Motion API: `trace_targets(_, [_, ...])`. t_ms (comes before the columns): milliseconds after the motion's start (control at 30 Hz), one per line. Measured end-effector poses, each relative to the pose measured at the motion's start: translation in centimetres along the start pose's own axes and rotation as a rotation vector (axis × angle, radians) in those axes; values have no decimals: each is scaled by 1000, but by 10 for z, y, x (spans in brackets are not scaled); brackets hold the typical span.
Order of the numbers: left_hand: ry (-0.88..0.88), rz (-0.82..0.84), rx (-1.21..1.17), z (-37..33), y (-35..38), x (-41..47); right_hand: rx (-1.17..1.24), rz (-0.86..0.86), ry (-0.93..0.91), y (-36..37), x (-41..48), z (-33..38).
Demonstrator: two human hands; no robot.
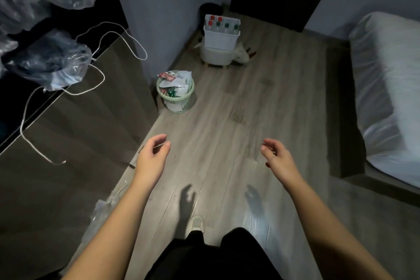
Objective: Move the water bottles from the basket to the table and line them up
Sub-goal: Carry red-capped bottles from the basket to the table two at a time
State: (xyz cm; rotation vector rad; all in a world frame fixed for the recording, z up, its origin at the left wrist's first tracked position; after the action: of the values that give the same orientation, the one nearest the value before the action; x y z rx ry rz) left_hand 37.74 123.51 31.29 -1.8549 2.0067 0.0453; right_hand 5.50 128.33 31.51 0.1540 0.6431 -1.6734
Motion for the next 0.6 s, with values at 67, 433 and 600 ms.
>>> trace_targets(67, [-2,13,19,-8,8,17,8,0,-1,-5,20,8])
trace_targets(433, [-61,-40,49,-45,68,147,29,47,-5,-63,181,42])
trace_targets(600, [-81,-49,51,-89,114,215,-13,109,-4,-112,269,76])
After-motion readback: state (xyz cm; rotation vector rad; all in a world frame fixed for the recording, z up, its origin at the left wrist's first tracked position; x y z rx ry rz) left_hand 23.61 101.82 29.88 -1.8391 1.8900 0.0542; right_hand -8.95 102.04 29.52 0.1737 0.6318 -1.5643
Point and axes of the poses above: each hand's wrist, its own x-axis towards the middle knuckle, its own y-axis out of the palm, z = x × y, the point moved 3 cm from there along x, towards the middle knuckle, and after that the axes turned 11 degrees about z, right-handed, at the moved point
